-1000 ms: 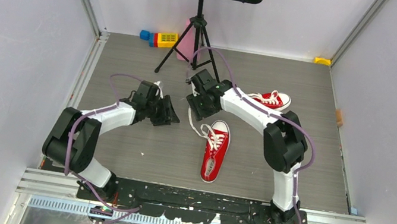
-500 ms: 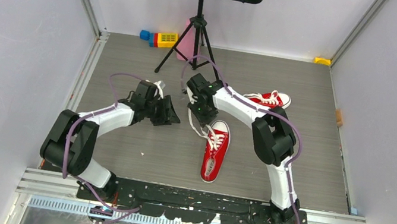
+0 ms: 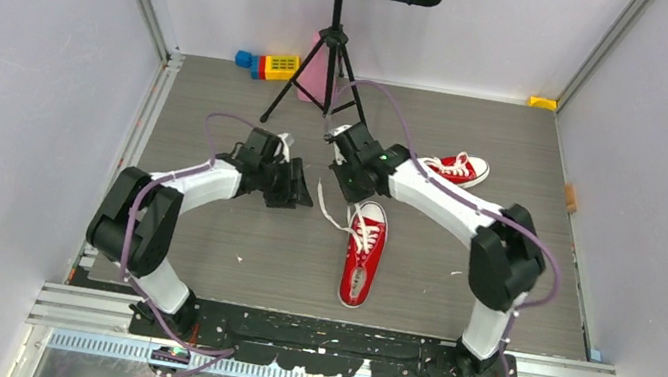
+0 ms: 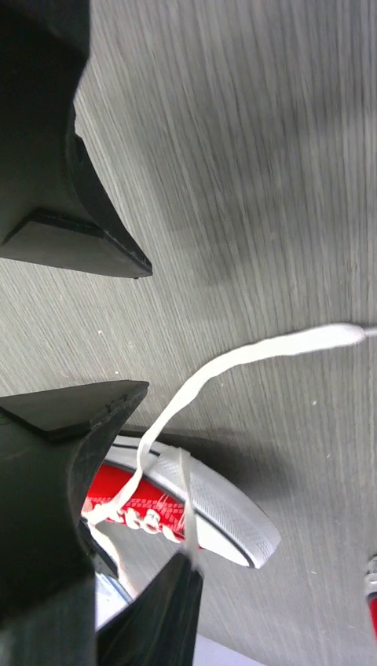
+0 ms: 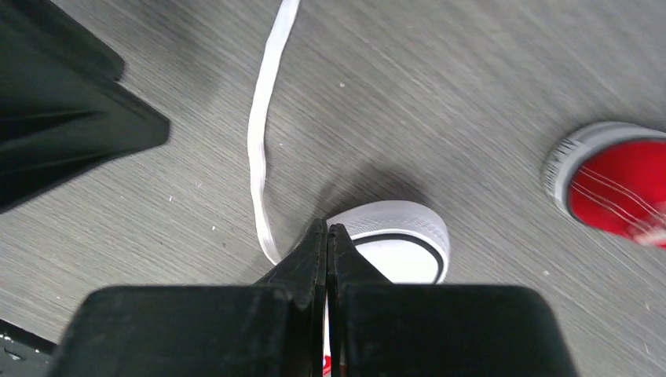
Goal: Tie the shoes
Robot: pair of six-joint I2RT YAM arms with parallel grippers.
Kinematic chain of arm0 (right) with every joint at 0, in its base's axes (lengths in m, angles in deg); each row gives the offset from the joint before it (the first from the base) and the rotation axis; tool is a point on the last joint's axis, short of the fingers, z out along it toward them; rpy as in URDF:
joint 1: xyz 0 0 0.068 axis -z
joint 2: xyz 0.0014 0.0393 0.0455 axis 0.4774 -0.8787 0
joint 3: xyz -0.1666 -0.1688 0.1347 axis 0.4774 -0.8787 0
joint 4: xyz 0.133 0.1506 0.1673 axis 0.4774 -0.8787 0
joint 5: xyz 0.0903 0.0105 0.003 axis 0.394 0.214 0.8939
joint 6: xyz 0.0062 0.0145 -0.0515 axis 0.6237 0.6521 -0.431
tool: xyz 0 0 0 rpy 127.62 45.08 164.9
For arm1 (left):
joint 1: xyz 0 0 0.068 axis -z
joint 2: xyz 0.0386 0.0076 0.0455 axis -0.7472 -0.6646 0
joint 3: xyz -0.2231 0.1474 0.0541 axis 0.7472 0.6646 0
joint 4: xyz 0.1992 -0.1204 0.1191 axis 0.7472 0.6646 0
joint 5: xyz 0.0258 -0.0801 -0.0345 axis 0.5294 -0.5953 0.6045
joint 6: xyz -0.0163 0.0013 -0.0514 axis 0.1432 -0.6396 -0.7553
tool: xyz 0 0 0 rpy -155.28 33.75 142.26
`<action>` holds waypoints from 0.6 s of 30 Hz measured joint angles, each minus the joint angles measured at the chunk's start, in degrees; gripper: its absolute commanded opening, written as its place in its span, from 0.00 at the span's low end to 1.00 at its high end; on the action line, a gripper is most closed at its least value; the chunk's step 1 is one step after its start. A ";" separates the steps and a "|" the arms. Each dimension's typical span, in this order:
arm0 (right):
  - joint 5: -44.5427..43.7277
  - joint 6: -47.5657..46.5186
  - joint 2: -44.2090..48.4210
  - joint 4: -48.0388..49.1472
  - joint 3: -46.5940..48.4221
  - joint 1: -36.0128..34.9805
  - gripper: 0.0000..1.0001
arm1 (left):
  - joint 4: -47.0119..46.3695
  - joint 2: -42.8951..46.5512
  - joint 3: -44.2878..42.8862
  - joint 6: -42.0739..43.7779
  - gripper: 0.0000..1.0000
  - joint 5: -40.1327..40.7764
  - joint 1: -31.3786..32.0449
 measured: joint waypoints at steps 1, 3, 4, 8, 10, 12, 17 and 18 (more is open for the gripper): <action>-0.74 0.74 2.16 1.01 -1.66 0.00 0.00 | 0.35 -0.70 -0.83 0.17 0.55 0.17 0.74; -2.60 2.40 7.30 3.28 -5.68 0.00 0.00 | 1.09 -2.47 -3.02 0.24 0.55 0.92 3.15; -3.50 3.30 9.66 4.37 -7.45 0.00 0.00 | 1.38 -3.13 -3.91 0.24 0.55 1.20 4.04; -6.45 5.90 16.83 8.96 -12.39 0.00 0.00 | 2.58 -6.93 -8.55 0.20 0.56 2.29 7.02; -6.93 6.86 19.04 10.62 -14.40 0.00 0.00 | 3.32 -8.70 -10.54 0.15 0.56 3.23 7.41; -7.15 7.67 19.76 11.58 -15.67 0.00 0.00 | 3.98 -10.62 -12.46 0.17 0.55 4.26 7.85; -11.30 11.10 20.11 13.14 -19.06 0.00 0.04 | 6.58 -13.27 -14.36 0.20 0.54 7.30 9.05; -12.11 11.74 20.55 13.46 -20.13 0.00 0.04 | 7.21 -13.29 -14.36 0.22 0.54 7.67 9.31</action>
